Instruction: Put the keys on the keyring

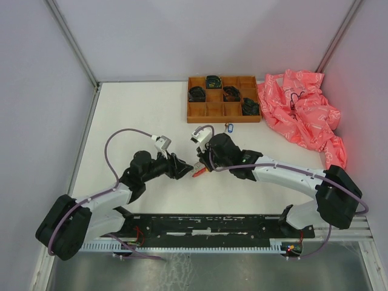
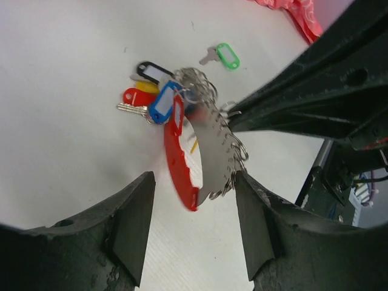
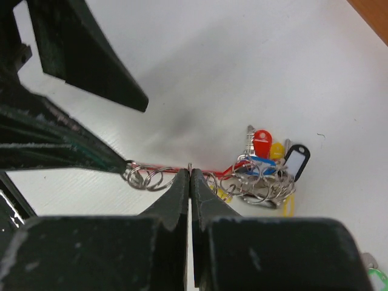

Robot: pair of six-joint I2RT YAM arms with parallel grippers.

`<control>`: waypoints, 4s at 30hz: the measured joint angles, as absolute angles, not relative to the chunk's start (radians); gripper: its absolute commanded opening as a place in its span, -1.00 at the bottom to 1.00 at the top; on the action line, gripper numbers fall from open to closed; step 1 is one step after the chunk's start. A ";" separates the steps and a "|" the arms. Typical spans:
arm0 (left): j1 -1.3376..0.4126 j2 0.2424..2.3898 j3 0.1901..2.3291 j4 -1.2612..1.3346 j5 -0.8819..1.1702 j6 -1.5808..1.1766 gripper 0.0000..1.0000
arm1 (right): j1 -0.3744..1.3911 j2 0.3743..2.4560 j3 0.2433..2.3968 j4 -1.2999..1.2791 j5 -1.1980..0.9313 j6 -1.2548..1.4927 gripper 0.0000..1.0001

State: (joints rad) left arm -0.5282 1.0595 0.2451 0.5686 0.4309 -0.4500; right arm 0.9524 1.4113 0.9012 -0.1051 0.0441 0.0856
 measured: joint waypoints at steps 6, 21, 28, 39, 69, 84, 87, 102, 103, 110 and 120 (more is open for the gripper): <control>-0.639 1.153 0.252 0.631 0.451 -0.447 0.17 | 0.892 1.409 0.901 -0.101 0.014 0.173 -0.99; -0.709 0.902 0.258 0.526 0.283 -0.411 0.49 | 0.848 1.358 0.833 -0.062 -0.065 0.159 -0.99; -0.709 0.905 0.286 0.440 0.229 -0.405 0.50 | 0.846 1.378 0.832 -0.065 -0.133 0.164 -0.99; -0.714 0.942 0.298 0.359 0.179 -0.501 0.57 | 0.847 1.475 0.964 -0.160 -0.020 0.194 -0.96; -0.715 1.194 0.408 0.187 0.005 -0.744 -0.34 | 0.622 1.926 1.400 -0.425 -0.123 0.207 0.41; -0.628 1.500 0.535 0.219 0.068 -0.741 -0.47 | 0.651 1.854 1.163 -0.430 -0.303 0.238 0.32; -0.599 1.560 0.589 0.229 0.082 -0.731 -0.44 | 0.711 1.788 1.073 -0.425 -0.339 0.269 0.32; -0.583 1.468 0.659 0.111 0.089 -0.594 -0.09 | 0.704 1.551 1.023 -0.439 -0.302 0.241 0.37; -0.585 1.450 0.659 0.105 0.089 -0.588 -0.08 | 0.688 1.555 1.035 -0.435 -0.304 0.241 0.32; -0.599 1.392 0.636 0.085 0.104 -0.579 -0.07 | 0.639 1.707 1.161 -0.377 -0.333 0.277 -0.04; -0.611 1.404 0.599 0.087 0.134 -0.579 -0.07 | 0.638 1.901 1.209 -0.304 -0.362 0.390 -0.28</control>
State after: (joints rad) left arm -0.6106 1.4044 0.5995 0.0868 0.1345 -0.5789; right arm 0.6380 1.9015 1.2091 -0.3038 -0.3622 0.3904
